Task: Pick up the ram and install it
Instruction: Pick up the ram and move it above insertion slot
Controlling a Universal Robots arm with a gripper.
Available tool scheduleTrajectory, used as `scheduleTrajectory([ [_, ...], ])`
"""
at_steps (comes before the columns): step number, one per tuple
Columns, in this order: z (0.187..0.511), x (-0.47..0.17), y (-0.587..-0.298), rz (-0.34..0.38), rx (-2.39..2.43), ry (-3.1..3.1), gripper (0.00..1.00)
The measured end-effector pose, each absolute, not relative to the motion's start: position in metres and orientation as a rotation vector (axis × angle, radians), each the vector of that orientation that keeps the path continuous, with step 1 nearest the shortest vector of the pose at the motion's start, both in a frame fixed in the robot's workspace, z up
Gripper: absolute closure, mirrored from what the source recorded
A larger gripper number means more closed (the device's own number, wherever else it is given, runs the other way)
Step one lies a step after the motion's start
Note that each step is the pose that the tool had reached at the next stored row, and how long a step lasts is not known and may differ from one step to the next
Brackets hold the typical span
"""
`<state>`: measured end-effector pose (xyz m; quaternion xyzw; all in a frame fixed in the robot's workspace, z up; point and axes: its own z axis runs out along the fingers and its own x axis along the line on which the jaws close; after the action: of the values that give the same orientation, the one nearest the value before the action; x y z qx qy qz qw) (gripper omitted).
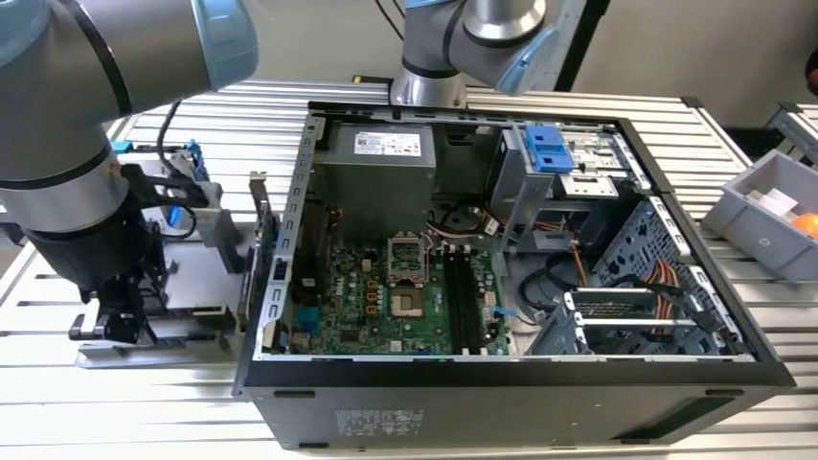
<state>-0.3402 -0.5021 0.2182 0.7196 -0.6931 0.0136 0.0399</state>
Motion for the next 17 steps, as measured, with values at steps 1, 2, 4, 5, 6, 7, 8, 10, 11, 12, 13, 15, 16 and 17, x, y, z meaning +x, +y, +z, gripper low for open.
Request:
scheduleTrajectory([
  [1,0.218,-0.340,-0.502,0.042,2.205,-2.124,1.00],
  [2,0.217,-0.340,-0.502,0.042,2.204,-2.124,1.00],
  [4,0.215,-0.341,-0.503,0.043,2.203,-2.125,1.00],
  [5,0.215,-0.341,-0.503,0.043,2.203,-2.125,1.00],
  [6,0.214,-0.341,-0.503,0.044,2.202,-2.125,1.00],
  [7,0.213,-0.341,-0.503,0.044,2.202,-2.125,1.00],
  [8,0.212,-0.341,-0.503,0.044,2.202,-2.125,1.00],
  [10,0.210,-0.341,-0.504,0.044,2.202,-2.125,1.00],
  [11,0.209,-0.341,-0.504,0.044,2.202,-2.125,1.00],
  [12,0.208,-0.341,-0.504,0.044,2.201,-2.125,1.00],
  [13,0.206,-0.341,-0.504,0.044,2.201,-2.126,1.00],
  [15,0.205,-0.341,-0.504,0.044,2.199,-2.127,1.00],
  [16,0.204,-0.341,-0.504,0.044,2.199,-2.127,1.00],
  [17,0.203,-0.341,-0.504,0.044,2.198,-2.128,1.00],
])
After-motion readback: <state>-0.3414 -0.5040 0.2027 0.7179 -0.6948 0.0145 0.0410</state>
